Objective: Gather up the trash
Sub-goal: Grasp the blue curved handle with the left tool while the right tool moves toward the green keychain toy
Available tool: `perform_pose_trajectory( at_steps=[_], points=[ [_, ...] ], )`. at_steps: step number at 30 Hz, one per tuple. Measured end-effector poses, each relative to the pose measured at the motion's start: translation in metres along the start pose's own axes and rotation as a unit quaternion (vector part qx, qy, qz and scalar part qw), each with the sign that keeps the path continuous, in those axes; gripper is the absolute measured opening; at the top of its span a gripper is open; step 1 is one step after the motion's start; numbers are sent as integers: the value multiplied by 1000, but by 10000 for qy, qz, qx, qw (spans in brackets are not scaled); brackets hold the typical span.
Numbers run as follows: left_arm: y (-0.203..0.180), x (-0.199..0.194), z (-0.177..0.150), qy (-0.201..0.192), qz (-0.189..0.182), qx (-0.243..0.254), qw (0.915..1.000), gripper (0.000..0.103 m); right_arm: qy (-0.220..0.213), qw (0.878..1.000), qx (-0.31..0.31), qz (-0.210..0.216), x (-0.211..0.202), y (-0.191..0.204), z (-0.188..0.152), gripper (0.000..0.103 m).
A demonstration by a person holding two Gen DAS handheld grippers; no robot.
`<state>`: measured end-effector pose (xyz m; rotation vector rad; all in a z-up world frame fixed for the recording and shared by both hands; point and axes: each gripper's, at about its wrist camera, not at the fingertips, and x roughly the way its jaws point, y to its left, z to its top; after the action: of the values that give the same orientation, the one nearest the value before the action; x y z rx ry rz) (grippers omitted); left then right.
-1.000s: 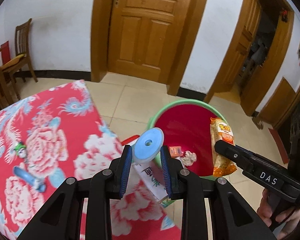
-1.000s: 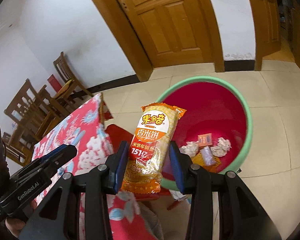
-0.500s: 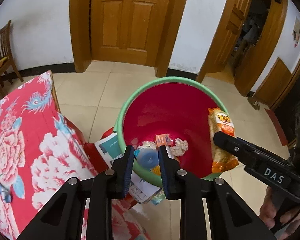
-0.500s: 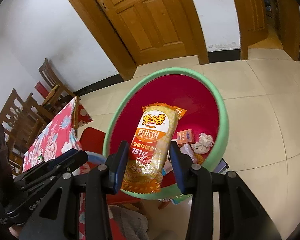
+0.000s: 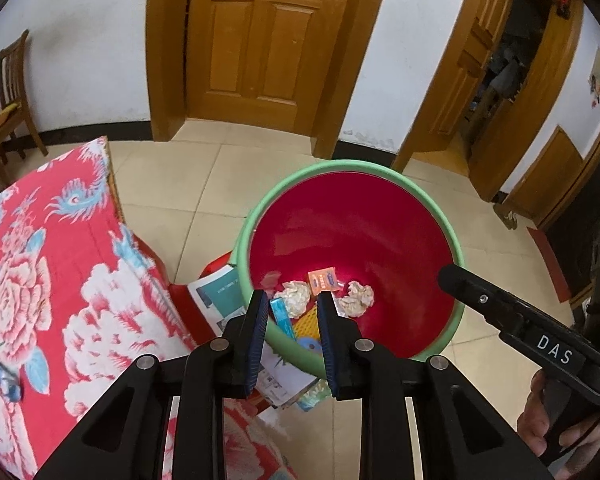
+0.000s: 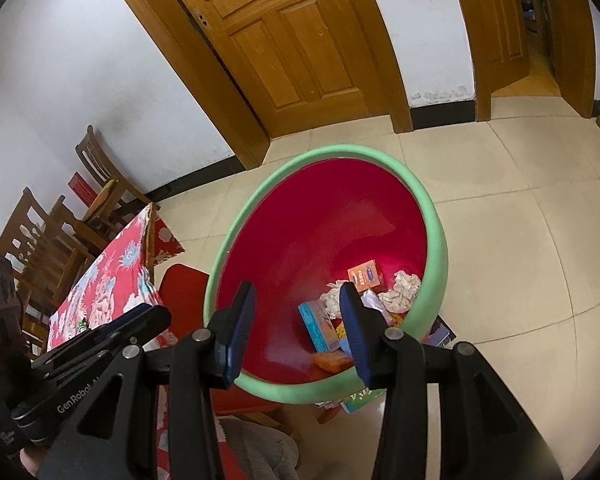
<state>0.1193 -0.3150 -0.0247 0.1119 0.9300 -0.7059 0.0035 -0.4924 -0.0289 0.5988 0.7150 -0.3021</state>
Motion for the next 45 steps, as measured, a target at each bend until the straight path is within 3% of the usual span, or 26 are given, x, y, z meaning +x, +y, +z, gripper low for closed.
perform_pose_trajectory(
  at_steps=[6, 12, 24, 28, 36, 45],
  points=[
    [19, -24, -4, -172, 130, -235, 9995, 26, -79, 9998, -112, 113, -10, 13, -1, 47],
    [53, -51, -13, -342, 492, -658, 9960, 28, -64, 9992, -291, 263, -12, 33, -5, 48],
    [124, -83, -42, -384, 1318, -1564, 9781, 30, 88, 9969, -574, 527, -7, 70, -17, 48],
    [145, -87, -52, -393, 1600, -1868, 9685, 41, 121, 9963, -628, 581, -6, 76, -19, 48],
    [177, -78, -67, -212, 2013, -2391, 9497, 49, 249, 9943, -781, 679, 0, 88, -25, 48],
    [192, -60, -64, -173, 2040, -2504, 9463, 49, 333, 9935, -854, 680, 6, 95, -26, 48]
  ],
)
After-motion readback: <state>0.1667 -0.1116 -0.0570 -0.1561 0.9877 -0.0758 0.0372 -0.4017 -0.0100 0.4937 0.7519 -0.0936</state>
